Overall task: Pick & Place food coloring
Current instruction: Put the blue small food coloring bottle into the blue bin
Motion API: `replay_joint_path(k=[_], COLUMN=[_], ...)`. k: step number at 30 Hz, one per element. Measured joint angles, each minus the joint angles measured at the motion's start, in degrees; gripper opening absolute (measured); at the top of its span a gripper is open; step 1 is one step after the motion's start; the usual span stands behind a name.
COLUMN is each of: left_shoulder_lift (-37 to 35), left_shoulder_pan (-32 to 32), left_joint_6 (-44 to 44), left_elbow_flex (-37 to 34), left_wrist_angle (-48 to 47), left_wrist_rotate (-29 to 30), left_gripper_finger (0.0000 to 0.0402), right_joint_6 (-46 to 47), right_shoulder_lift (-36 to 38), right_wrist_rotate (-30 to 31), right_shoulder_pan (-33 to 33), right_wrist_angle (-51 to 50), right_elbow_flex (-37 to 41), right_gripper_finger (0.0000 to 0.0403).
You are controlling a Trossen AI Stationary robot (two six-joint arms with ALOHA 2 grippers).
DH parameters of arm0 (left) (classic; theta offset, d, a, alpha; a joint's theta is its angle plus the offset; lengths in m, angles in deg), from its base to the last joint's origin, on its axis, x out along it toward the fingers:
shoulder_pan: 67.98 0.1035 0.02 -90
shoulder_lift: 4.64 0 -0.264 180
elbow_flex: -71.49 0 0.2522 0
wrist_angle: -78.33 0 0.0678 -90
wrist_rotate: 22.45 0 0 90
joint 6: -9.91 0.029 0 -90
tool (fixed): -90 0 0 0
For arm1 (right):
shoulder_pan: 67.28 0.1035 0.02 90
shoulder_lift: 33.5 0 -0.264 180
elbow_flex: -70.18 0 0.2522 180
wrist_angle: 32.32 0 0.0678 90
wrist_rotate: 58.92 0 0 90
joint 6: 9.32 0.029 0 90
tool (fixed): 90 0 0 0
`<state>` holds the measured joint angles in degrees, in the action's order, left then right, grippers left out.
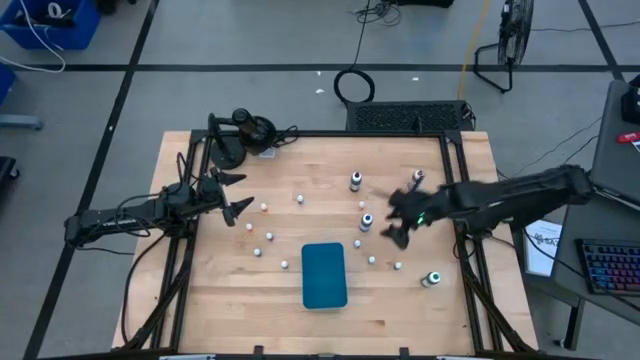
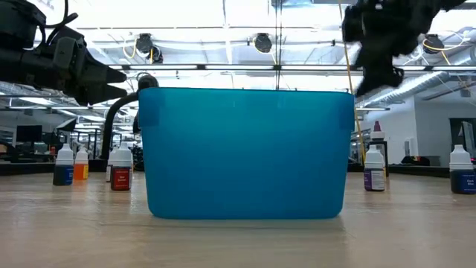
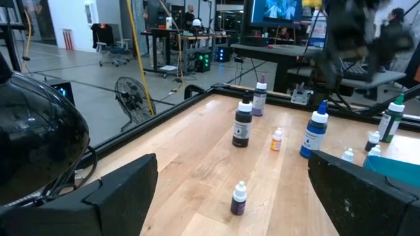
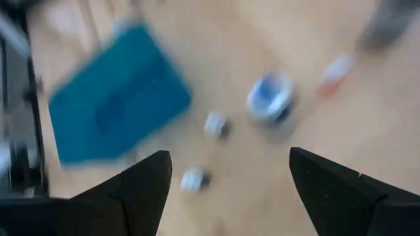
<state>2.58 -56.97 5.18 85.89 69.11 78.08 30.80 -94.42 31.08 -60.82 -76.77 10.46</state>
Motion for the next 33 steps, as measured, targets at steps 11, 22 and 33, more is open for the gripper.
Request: replay_joint_path(k=[11, 22, 33], left_shoulder_lift=[0.0, 0.0, 0.0], left_shoulder_pan=[0.0, 0.0, 0.0], left_joint_6=[0.0, 0.0, 0.0], left_elbow_flex=[0.0, 0.0, 0.0], left_wrist_angle=[0.0, 0.0, 0.0], left_wrist_rotate=[0.0, 0.0, 0.0], left_gripper_finger=[0.0390, 0.0390, 0.0390], right_joint_6=[20.5, 30.6, 30.4], right_shoulder_lift=[-12.5, -19.6, -28.8], right_wrist_rotate=[-7.7, -6.1, -2.9], right_shoulder_pan=[8.0, 16.4, 16.2], right_wrist_angle=[-12.1, -10.8, -11.1], right_elbow_flex=[-4.2, -4.3, -4.3], right_gripper_finger=[0.0293, 0.0293, 0.0293])
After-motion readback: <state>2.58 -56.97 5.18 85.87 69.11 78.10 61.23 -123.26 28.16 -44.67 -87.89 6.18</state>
